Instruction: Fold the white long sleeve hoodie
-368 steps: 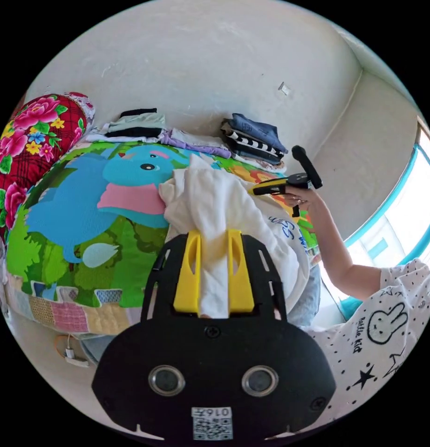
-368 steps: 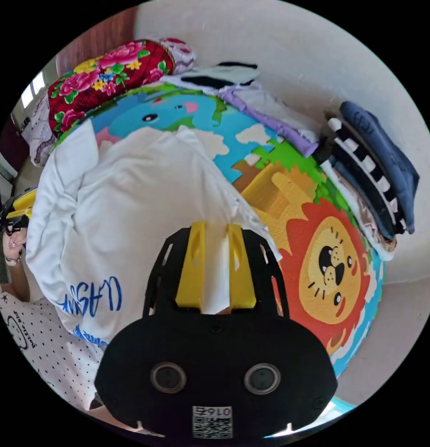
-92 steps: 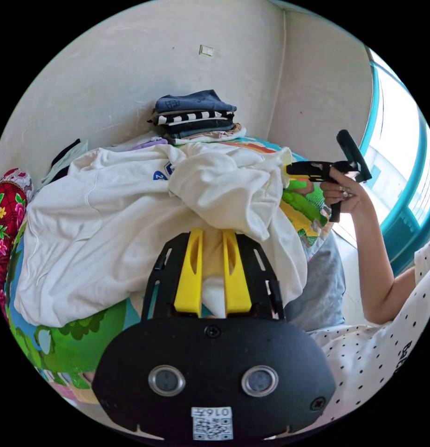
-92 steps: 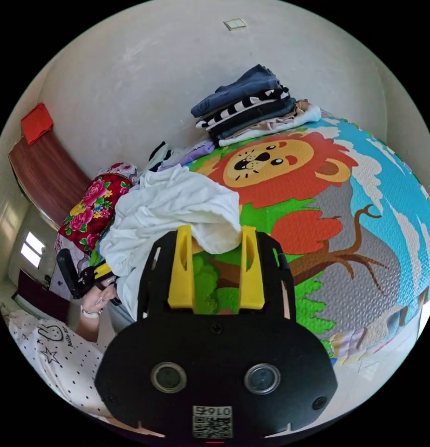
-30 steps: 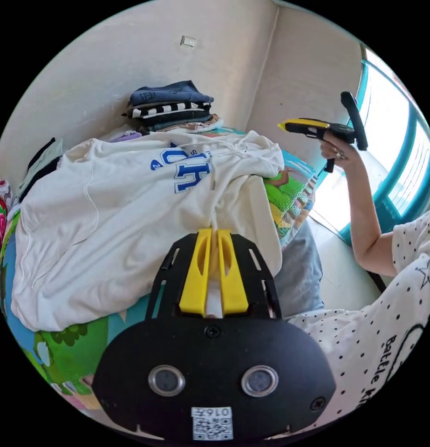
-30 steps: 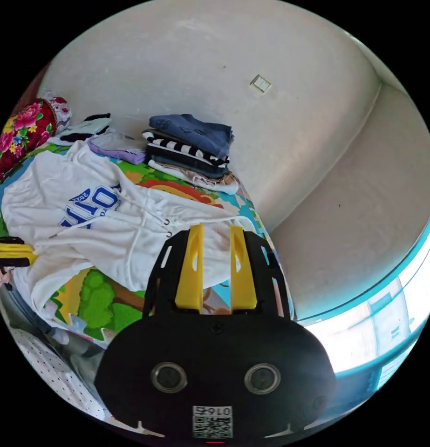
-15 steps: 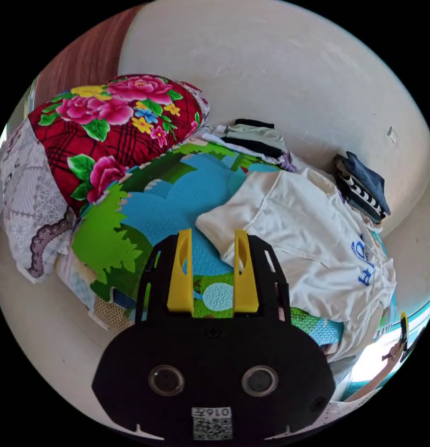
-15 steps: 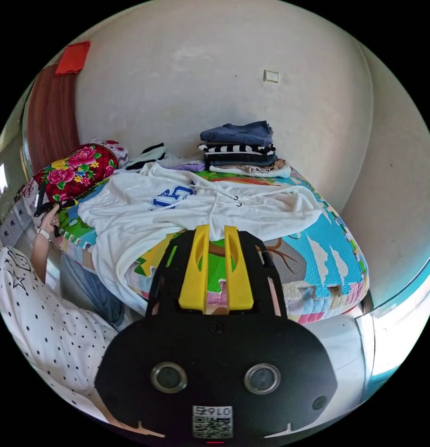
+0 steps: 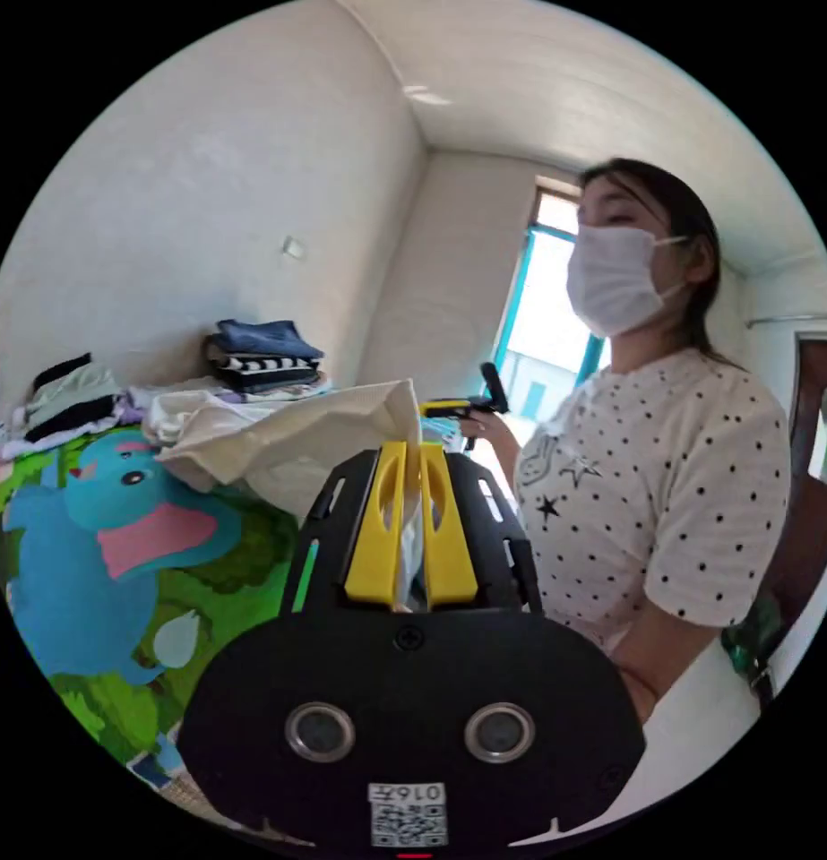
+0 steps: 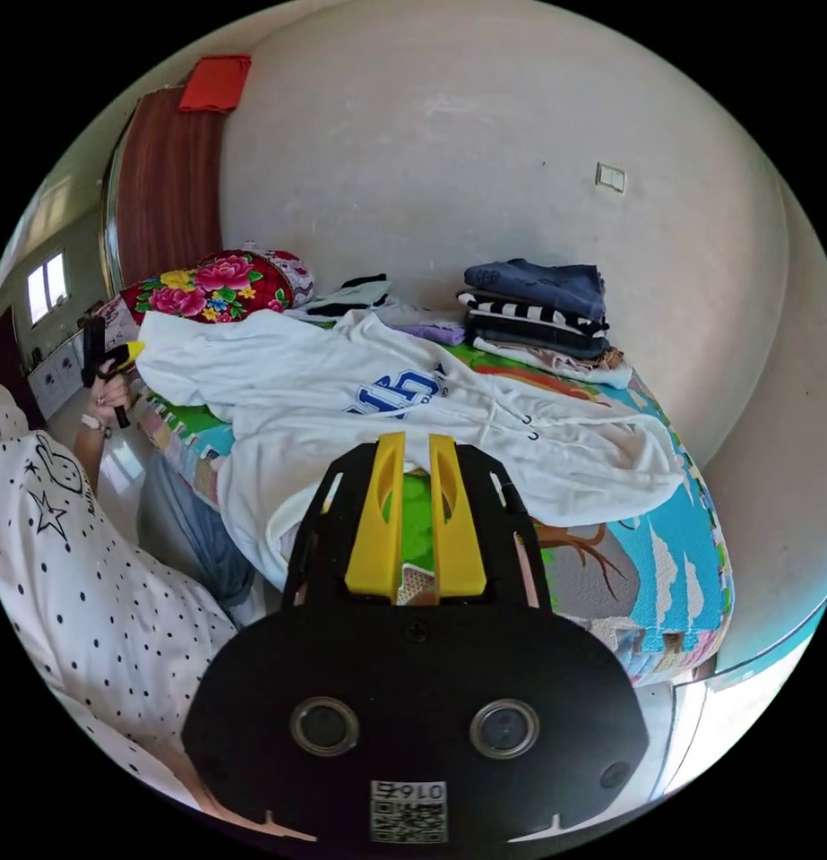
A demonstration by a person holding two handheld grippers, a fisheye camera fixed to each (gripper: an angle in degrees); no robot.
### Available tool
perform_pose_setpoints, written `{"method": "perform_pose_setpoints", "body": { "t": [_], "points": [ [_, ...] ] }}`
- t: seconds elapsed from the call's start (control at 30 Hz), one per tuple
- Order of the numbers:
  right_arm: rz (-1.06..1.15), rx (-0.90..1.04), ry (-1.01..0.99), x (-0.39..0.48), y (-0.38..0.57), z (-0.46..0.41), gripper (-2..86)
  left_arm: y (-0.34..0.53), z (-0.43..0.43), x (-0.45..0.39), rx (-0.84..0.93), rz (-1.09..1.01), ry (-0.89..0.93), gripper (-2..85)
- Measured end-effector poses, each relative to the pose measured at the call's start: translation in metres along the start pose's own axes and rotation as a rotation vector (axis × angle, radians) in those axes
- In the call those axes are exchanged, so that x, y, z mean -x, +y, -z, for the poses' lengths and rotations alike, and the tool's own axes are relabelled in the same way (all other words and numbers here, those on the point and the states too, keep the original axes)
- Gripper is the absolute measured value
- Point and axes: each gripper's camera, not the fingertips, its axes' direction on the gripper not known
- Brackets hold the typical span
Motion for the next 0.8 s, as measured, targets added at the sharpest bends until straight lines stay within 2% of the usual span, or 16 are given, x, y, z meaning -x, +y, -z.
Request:
{"method": "perform_pose_setpoints", "body": {
  "t": [0.17,0.3,0.37,0.5,0.57,0.67,0.8],
  "points": [
    [0.183,-0.063,-0.179,0.049,-0.143,-0.032,5.4,0.021,-0.038,-0.053,0.194,0.010,0.141,-0.3],
    [0.314,-0.030,-0.292,0.118,-0.259,-0.073,6.9,0.027,-0.041,-0.074,0.194,0.019,0.173,-0.3],
    [0.456,0.043,-0.281,0.178,-0.328,-0.112,9.1,0.025,-0.038,-0.078,0.198,0.022,0.177,-0.3],
    [0.533,0.175,-0.203,0.252,-0.428,-0.193,10.2,0.020,-0.025,-0.089,0.204,0.012,0.163,-0.3],
    [0.603,0.441,-0.228,0.290,-0.477,-0.260,10.3,0.020,-0.018,-0.093,0.207,0.017,0.144,-0.3],
    [0.605,0.632,-0.171,0.307,-0.518,-0.317,10.2,0.025,-0.002,-0.099,0.203,0.038,0.100,-0.3],
    [0.657,0.641,-0.313,0.319,-0.557,-0.318,6.0,0.043,0.031,-0.091,0.138,0.091,0.057,-0.3]
  ]
}}
